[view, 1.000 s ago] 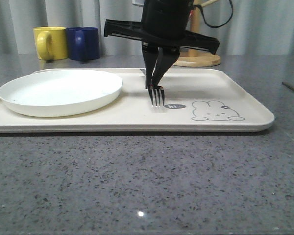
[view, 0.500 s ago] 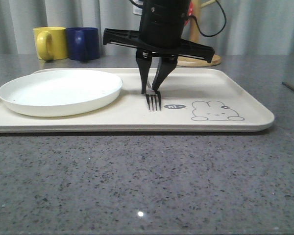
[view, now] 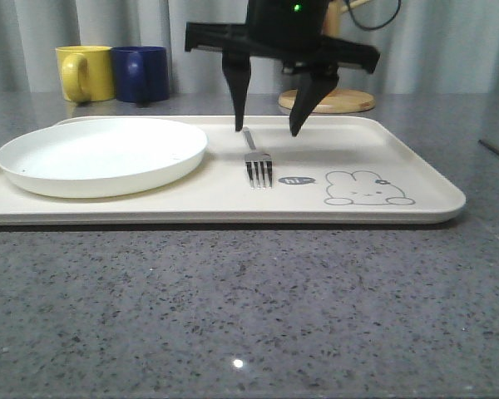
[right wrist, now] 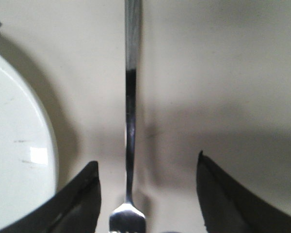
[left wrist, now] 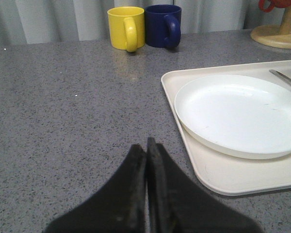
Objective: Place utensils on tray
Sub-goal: 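Move the right gripper back and grasp the metal chopsticks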
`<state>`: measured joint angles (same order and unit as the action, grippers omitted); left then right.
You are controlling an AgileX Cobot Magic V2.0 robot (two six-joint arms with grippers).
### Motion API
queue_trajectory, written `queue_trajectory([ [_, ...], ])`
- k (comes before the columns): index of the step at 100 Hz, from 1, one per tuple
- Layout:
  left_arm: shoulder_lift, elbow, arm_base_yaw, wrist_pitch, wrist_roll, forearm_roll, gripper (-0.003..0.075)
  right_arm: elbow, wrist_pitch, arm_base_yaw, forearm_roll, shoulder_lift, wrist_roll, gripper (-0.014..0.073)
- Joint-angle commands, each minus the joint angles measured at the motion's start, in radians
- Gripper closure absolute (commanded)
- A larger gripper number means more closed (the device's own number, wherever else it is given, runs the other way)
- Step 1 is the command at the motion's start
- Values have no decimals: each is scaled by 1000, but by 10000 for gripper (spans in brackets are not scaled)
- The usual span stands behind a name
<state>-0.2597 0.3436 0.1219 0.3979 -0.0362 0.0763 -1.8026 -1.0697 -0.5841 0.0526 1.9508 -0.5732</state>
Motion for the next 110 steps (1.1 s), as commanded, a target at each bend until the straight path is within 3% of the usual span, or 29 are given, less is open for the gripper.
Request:
queue_trajectory([
  [1,-8,25,5,-71,-2,2,739,-27,-26,11,54,-111,53,148],
  [45,-8,25,5,-71,-2,2,739,16,-251,238,12,-161,251,148],
  [83,-8,25,5,-71,-2,2,739,201,-245,412,10,-189,301,148],
  [110,-8,25,5,-71,-2,2,739,269,-209,459,6,-189,305,148],
])
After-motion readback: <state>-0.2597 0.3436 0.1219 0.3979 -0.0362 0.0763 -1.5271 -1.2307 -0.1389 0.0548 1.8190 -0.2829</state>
